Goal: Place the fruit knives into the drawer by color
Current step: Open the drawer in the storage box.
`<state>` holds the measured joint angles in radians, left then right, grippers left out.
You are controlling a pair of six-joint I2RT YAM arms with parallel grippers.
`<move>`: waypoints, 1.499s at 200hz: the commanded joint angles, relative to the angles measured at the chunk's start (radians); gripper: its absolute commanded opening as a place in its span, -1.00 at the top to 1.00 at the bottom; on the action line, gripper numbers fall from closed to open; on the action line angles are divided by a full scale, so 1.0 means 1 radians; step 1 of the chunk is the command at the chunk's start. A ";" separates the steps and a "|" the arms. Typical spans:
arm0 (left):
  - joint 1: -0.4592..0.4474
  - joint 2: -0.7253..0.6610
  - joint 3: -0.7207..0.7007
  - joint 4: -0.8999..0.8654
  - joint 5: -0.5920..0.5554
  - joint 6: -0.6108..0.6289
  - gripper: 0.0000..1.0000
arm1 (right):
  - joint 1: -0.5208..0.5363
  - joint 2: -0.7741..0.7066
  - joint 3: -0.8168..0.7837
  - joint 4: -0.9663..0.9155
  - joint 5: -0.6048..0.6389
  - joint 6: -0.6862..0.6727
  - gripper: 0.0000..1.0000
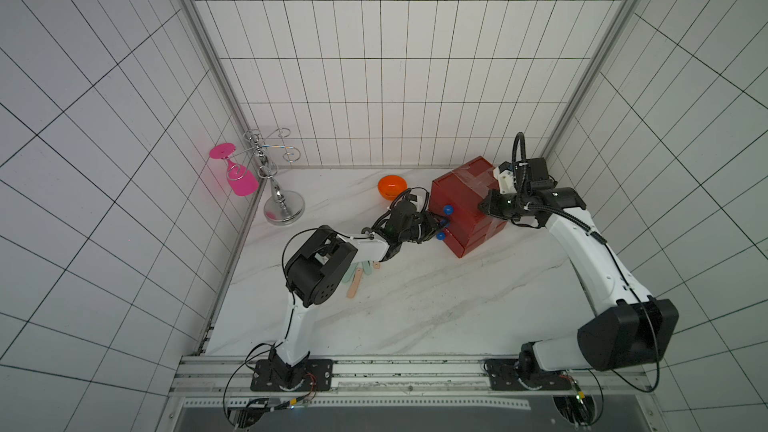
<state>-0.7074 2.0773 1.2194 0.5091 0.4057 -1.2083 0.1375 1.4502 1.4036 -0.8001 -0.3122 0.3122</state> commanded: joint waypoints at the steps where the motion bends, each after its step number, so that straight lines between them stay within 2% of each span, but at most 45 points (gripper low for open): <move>1: 0.011 -0.020 -0.040 0.067 -0.010 -0.022 0.50 | -0.008 0.094 -0.083 -0.279 0.066 -0.006 0.70; 53: 0.037 -0.126 -0.143 0.054 -0.007 -0.001 0.51 | -0.007 0.098 -0.075 -0.279 0.072 0.002 0.70; 108: 0.076 -0.254 -0.312 0.033 -0.010 0.032 0.51 | -0.007 0.093 -0.080 -0.278 0.070 0.014 0.70; 161: 0.100 -0.302 -0.401 0.031 -0.008 0.044 0.49 | -0.007 0.091 -0.089 -0.275 0.070 0.021 0.70; 229: 0.102 -0.338 -0.406 0.013 -0.016 0.068 -0.03 | -0.006 0.079 -0.077 -0.279 0.073 0.022 0.70; 300: 0.102 -0.515 -0.385 -0.193 -0.053 0.167 -0.11 | -0.007 0.067 -0.034 -0.284 0.072 0.014 0.69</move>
<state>-0.6067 1.6428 0.8219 0.4210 0.3859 -1.0996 0.1371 1.4517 1.4208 -0.8104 -0.3126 0.3252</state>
